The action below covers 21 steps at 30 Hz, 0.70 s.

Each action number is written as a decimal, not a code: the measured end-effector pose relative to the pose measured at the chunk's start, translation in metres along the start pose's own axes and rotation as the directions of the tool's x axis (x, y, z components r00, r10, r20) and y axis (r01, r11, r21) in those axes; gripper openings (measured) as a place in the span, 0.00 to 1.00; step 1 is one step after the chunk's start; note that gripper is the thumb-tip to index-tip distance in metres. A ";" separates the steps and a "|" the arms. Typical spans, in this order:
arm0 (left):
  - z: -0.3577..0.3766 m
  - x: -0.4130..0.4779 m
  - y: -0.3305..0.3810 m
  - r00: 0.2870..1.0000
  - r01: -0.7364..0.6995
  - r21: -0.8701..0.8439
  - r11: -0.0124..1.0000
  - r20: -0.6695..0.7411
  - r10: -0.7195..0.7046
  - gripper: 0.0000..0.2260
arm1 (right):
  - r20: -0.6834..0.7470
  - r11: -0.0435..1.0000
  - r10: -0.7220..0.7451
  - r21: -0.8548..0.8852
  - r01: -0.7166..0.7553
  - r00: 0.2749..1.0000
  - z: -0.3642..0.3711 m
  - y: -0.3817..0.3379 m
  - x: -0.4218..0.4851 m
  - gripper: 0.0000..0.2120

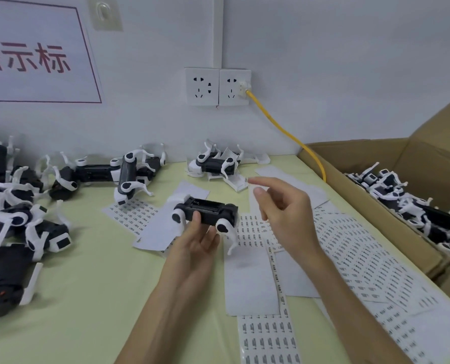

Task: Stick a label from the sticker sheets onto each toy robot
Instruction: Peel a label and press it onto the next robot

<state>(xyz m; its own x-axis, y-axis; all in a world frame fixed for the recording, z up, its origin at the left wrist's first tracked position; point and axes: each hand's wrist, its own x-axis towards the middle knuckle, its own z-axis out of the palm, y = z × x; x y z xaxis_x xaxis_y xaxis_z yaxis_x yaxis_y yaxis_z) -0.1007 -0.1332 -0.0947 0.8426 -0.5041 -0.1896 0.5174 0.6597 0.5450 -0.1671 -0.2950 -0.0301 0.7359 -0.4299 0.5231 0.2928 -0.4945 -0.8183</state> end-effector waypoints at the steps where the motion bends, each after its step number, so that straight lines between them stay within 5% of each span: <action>1: -0.001 0.001 0.002 1.000 0.011 -0.062 0.998 -0.027 -0.012 0.05 | 0.043 0.999 -0.039 -0.024 0.040 0.998 -0.004 -0.011 0.003 0.10; 6: 0.000 0.003 0.007 0.997 0.019 -0.128 0.992 -0.078 -0.029 0.06 | 0.258 0.998 -0.064 0.042 0.055 0.964 -0.013 -0.056 -0.001 0.16; 9: 0.003 0.002 0.007 0.995 0.051 -0.169 0.984 -0.073 -0.064 0.05 | 0.290 0.954 0.008 0.284 -0.094 0.957 0.003 -0.060 -0.024 0.17; 11: 0.003 0.002 0.009 0.995 0.088 -0.249 0.965 -0.033 -0.099 0.12 | 0.342 0.806 0.165 0.493 -0.326 0.925 0.024 -0.054 -0.047 0.17; 13: 0.004 -0.001 0.010 0.991 0.124 -0.297 0.947 -0.002 -0.131 0.14 | 0.469 0.531 0.319 0.631 -0.565 0.824 0.047 -0.044 -0.069 0.19; 16: 0.005 -0.004 0.013 0.991 0.132 -0.265 0.955 0.025 -0.130 0.09 | 0.563 0.160 0.435 0.720 -0.676 0.703 0.067 -0.033 -0.085 0.24; 21: 0.011 -0.009 0.013 0.993 0.117 -0.234 0.965 0.045 -0.109 0.09 | 0.515 0.192 0.482 0.728 -0.658 0.709 0.071 -0.024 -0.085 0.21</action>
<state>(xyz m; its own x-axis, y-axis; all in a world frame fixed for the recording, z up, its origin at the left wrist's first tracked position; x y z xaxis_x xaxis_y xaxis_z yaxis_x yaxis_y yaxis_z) -0.1027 -0.1263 -0.0770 0.7735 -0.5977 -0.2107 0.6327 0.7086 0.3125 -0.1932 -0.1927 -0.0725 0.9772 -0.1544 -0.1456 0.0160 0.7376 -0.6750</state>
